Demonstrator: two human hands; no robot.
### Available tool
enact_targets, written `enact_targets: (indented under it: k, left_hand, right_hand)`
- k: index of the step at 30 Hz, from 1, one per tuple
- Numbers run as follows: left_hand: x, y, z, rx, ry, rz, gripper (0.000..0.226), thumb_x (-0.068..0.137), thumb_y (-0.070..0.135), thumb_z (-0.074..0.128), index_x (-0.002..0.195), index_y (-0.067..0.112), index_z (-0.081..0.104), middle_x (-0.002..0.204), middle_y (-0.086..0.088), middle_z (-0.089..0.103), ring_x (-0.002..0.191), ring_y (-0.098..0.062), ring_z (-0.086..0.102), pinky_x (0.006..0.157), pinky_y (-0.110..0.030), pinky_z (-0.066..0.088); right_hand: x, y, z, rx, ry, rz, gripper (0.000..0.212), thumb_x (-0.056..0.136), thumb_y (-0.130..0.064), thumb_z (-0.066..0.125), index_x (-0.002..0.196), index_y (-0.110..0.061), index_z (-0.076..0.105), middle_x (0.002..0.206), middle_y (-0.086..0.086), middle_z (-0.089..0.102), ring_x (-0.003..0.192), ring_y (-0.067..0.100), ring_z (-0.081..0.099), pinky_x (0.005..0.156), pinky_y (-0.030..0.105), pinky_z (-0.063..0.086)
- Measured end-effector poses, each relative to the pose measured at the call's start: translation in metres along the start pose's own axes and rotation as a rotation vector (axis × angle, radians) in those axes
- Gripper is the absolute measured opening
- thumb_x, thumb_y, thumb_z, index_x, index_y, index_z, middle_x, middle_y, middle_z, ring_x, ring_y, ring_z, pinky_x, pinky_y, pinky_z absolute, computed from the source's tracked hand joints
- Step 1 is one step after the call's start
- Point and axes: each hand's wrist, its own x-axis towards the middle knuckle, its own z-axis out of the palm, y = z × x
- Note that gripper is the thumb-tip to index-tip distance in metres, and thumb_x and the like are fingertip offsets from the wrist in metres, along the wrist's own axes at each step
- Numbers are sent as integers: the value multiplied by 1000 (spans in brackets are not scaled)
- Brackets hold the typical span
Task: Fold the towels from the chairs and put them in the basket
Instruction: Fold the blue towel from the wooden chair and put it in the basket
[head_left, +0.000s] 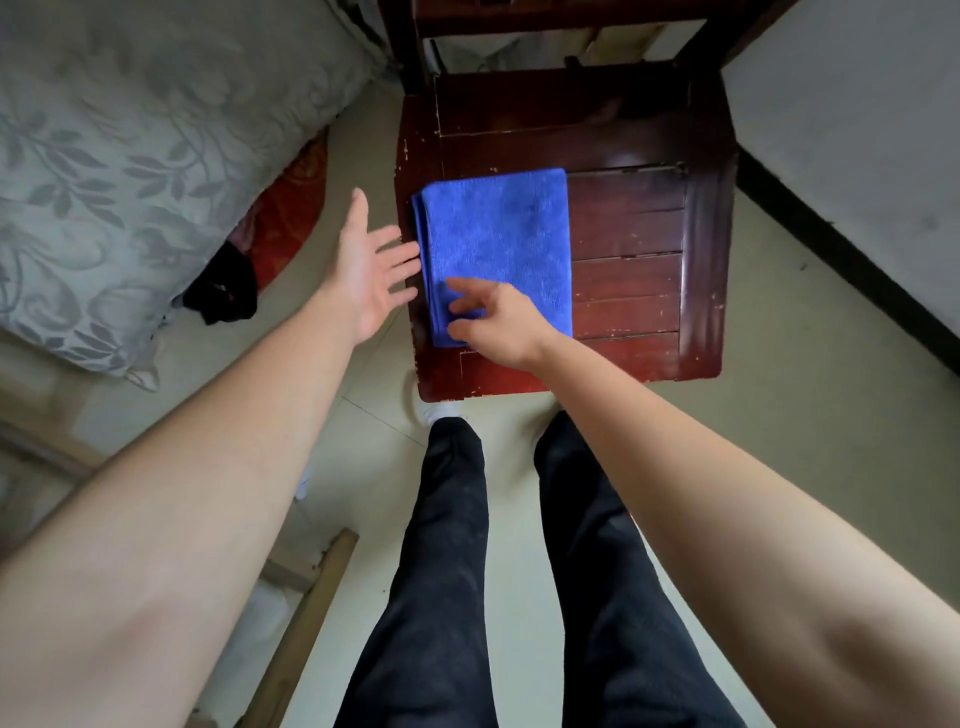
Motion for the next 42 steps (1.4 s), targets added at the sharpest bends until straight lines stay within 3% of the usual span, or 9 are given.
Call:
enact_targets:
  k: [4, 7, 13, 17, 20, 24, 26, 35, 42]
  left_hand:
    - [-1, -8, 10, 199, 88, 93, 73, 96, 66, 30, 151, 19, 36, 143, -10, 52, 123, -23, 54, 109, -47, 41]
    - [2, -24, 14, 700, 175, 377, 73, 90, 56, 52, 153, 39, 19, 137, -1, 47, 120, -17, 51, 106, -38, 40]
    - [6, -48, 14, 1516, 144, 471, 85, 94, 35, 60, 156, 36, 1, 155, -8, 10, 135, -33, 27, 107, -48, 37]
    - [4, -50, 20, 1365, 148, 455, 90, 92, 23, 64, 156, 35, 2, 154, -6, 11, 135, -30, 29, 109, -45, 37]
    - [-3, -47, 33, 863, 222, 350, 99, 81, 19, 68, 156, 28, 4, 150, -5, 28, 132, -22, 39, 110, -39, 37]
    - [-10, -33, 50, 251, 254, 13, 56, 69, 37, 62, 122, 18, 52, 125, -4, 57, 117, -27, 56, 102, -42, 42]
    - [-11, -28, 51, 217, 224, -13, 40, 61, 38, 60, 97, 21, 60, 113, -4, 64, 110, -26, 62, 104, -47, 44]
    - [-15, -26, 57, 196, 117, 37, 24, 87, 9, 63, 110, 4, 64, 112, -15, 72, 100, -29, 70, 96, -48, 54]
    - [-90, 12, 88, 276, -64, 97, 27, 93, 6, 56, 117, 18, 57, 117, -6, 70, 107, -24, 68, 93, -50, 54]
  right_hand:
    - [-15, 28, -23, -205, 488, -233, 39, 91, -13, 53, 127, -20, 65, 112, 3, 67, 96, 26, 65, 85, 43, 55]
    - [-16, 50, -42, -594, 737, -447, 41, 96, -19, 52, 135, -14, 60, 142, 19, 52, 120, 39, 54, 91, 45, 51]
    - [5, 68, -60, -1061, 263, -120, 106, 85, -80, 38, 158, -21, -11, 166, 14, -16, 152, 40, -8, 122, 55, 4]
    - [9, 60, -61, -919, 215, -95, 113, 83, -72, 55, 158, -23, -13, 165, 12, -21, 153, 39, -8, 123, 54, 7]
    - [0, 55, -55, -427, 347, -177, 100, 87, -45, 68, 160, -18, 6, 167, 14, 3, 152, 34, 10, 120, 45, 18]
    - [-1, 39, -54, 308, 533, 59, 64, 95, -25, 57, 153, -12, 34, 150, 5, 47, 138, 19, 44, 114, 29, 33]
    - [3, 32, -62, 504, 508, 203, 53, 95, -24, 57, 146, -15, 46, 141, 0, 56, 127, 16, 52, 108, 28, 39]
    - [-11, 25, -90, 601, 203, 313, 10, 75, -33, 64, 80, -25, 66, 81, -4, 53, 77, 20, 49, 73, 36, 42]
    - [-84, 13, -136, 708, 102, 220, 25, 93, -15, 56, 116, -22, 60, 95, 1, 65, 78, 21, 60, 74, 36, 54]
